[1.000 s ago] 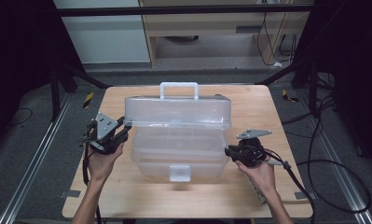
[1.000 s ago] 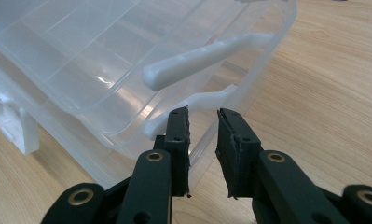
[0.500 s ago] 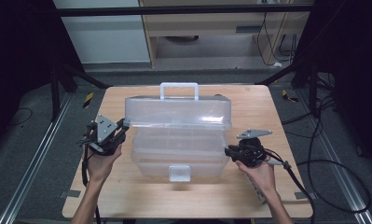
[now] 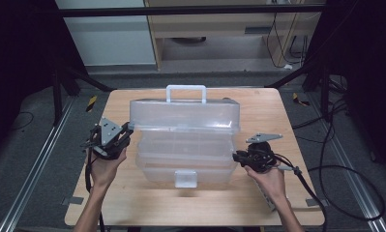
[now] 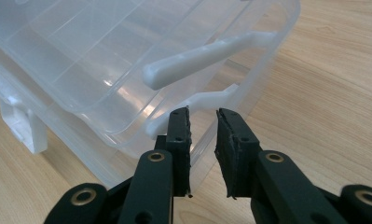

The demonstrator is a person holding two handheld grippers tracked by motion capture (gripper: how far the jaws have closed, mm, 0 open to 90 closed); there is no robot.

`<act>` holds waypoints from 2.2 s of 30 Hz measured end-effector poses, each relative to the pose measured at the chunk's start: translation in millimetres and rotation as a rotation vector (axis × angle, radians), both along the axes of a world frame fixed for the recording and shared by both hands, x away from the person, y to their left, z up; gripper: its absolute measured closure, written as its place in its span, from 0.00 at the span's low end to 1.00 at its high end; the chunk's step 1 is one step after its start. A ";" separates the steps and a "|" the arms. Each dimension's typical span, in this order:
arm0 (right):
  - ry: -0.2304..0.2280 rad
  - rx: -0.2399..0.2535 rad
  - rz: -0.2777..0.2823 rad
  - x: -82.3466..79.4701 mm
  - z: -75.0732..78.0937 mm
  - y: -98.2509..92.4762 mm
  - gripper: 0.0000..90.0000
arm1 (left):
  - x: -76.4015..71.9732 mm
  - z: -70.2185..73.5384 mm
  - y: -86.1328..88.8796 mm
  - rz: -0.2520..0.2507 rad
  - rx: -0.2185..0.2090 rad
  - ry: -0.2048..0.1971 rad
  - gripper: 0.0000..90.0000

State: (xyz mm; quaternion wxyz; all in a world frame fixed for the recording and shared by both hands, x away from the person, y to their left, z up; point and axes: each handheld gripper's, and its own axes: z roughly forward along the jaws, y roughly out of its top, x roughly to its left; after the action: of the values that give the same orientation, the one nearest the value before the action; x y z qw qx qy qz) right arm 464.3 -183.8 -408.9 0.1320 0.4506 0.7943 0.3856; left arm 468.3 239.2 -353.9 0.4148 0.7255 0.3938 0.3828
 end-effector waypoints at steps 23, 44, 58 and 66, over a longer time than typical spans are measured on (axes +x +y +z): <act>-0.010 -0.005 0.019 -7.7 3.9 -2.1 0.76 | 7.7 3.4 0.2 0.010 -0.020 0.022 0.89; -0.017 0.010 0.015 -4.8 2.2 -1.5 0.80 | 11.8 6.8 0.7 0.012 -0.022 0.038 0.90; -0.007 0.005 0.028 -11.1 4.4 -2.5 0.72 | 13.1 6.7 -0.4 0.019 -0.019 0.041 0.90; -0.016 0.003 0.048 -16.7 5.0 -1.7 0.67 | 13.8 7.1 -0.6 0.024 -0.023 0.042 0.90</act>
State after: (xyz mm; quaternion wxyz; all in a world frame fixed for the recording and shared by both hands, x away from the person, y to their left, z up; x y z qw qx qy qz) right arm 447.6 -185.5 -403.9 0.1281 0.4286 0.8032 0.3935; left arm 482.1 238.6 -346.8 0.4102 0.7238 0.4153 0.3679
